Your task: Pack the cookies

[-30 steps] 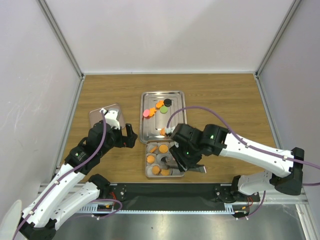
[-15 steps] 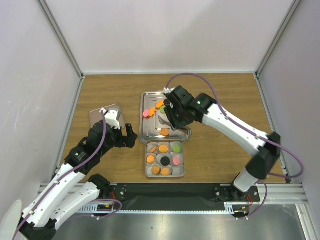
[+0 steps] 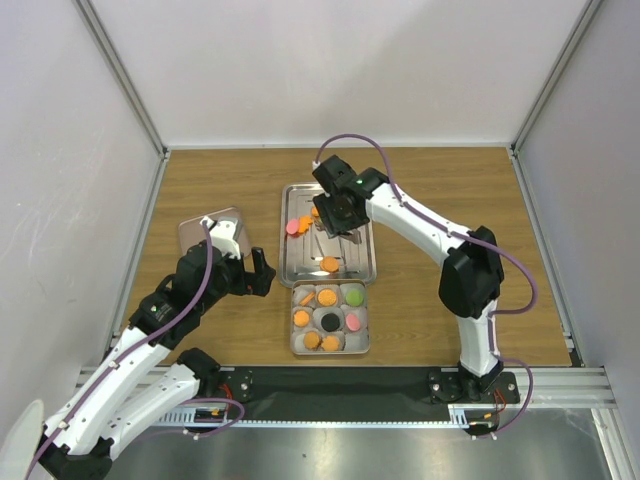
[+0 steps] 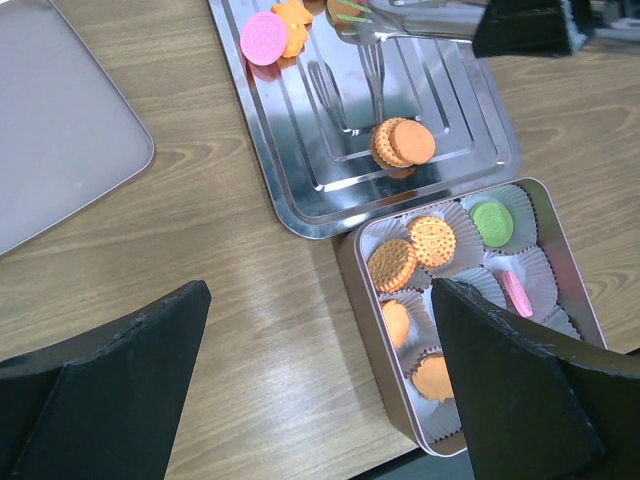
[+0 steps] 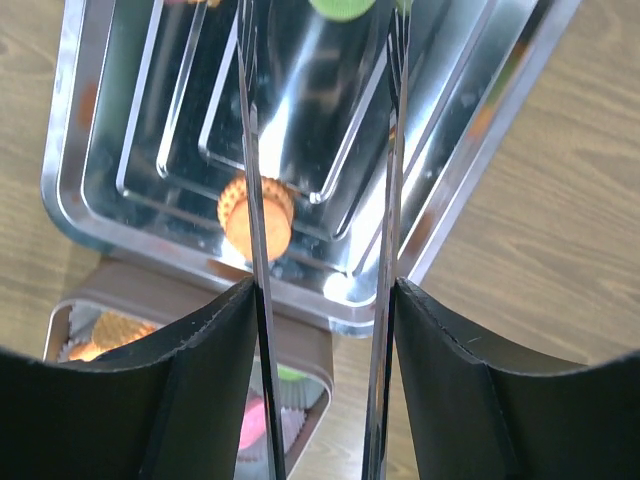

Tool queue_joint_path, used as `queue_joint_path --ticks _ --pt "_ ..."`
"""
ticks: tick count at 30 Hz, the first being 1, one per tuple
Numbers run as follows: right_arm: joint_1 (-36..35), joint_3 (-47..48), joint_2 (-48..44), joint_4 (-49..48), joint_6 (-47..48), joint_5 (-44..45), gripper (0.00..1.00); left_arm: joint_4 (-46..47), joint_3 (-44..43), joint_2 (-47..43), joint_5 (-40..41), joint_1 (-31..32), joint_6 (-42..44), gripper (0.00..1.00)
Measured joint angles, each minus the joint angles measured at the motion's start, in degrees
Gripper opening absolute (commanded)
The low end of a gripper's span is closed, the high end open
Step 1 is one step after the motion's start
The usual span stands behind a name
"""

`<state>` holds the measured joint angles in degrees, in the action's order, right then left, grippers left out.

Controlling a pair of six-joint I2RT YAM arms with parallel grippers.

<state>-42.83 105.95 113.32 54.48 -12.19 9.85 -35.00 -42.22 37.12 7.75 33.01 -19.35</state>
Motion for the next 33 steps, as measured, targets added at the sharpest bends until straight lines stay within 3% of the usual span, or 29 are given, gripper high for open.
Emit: queue_joint_path --ticks 12,25,33 --pt "1.09 3.37 5.27 -0.42 0.26 0.46 0.56 0.09 0.00 0.00 -0.46 0.00 0.02 1.00" --pt "1.77 3.72 6.21 -0.39 0.35 -0.28 0.36 0.11 0.00 0.00 -0.46 0.00 0.07 1.00" --pt "1.77 3.78 5.51 0.79 0.37 0.44 0.33 0.11 0.00 0.00 -0.48 0.00 0.13 1.00"
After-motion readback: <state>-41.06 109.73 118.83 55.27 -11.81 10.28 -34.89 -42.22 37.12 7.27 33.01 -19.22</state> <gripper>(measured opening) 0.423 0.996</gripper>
